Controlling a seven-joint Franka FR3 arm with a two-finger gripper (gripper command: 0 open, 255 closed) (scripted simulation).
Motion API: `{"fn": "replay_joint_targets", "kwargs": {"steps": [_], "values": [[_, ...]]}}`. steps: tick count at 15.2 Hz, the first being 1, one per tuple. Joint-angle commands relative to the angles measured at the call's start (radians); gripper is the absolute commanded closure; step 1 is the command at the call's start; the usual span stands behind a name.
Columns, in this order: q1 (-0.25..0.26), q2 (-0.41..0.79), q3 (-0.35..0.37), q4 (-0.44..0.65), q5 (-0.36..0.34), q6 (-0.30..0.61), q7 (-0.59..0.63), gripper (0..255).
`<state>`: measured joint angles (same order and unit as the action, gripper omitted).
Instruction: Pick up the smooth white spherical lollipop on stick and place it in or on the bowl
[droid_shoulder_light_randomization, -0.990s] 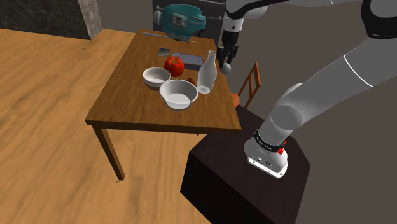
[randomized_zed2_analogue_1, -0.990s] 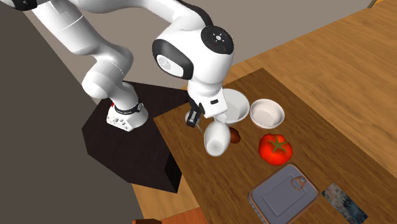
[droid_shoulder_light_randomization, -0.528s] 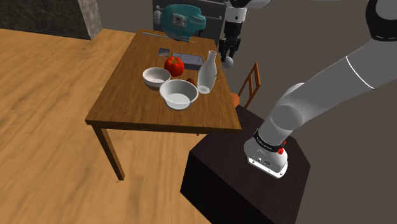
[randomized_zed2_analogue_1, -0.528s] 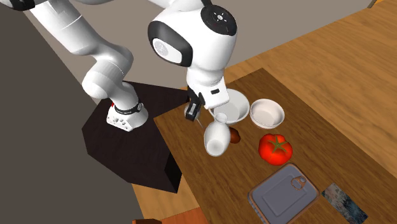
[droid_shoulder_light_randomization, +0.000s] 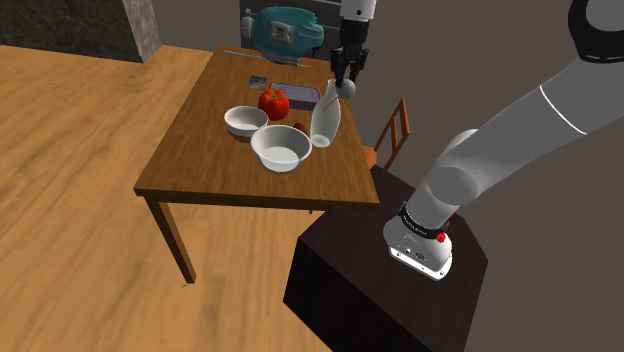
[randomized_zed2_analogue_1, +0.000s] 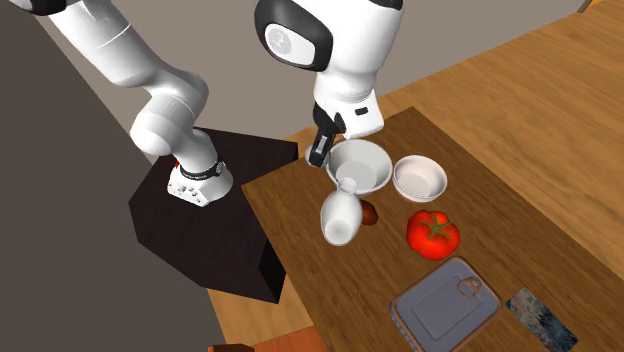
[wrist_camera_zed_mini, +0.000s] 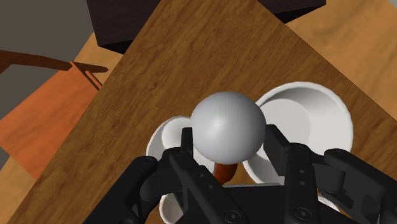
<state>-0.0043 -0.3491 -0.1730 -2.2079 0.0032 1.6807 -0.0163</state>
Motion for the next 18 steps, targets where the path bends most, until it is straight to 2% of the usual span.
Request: {"fn": "replay_joint_targets", "kwargs": {"steps": [1,7,13,14,18], "values": [[0.021,0.042,0.025,0.056,0.022,-0.013,0.037,255],[0.076,0.158,0.096,0.216,0.073,-0.05,0.149,255],[0.126,0.302,0.156,0.422,0.104,-0.102,0.258,255],[0.13,0.311,0.159,0.436,0.105,-0.106,0.265,255],[0.13,0.31,0.16,0.381,0.106,-0.052,0.26,255]]}}
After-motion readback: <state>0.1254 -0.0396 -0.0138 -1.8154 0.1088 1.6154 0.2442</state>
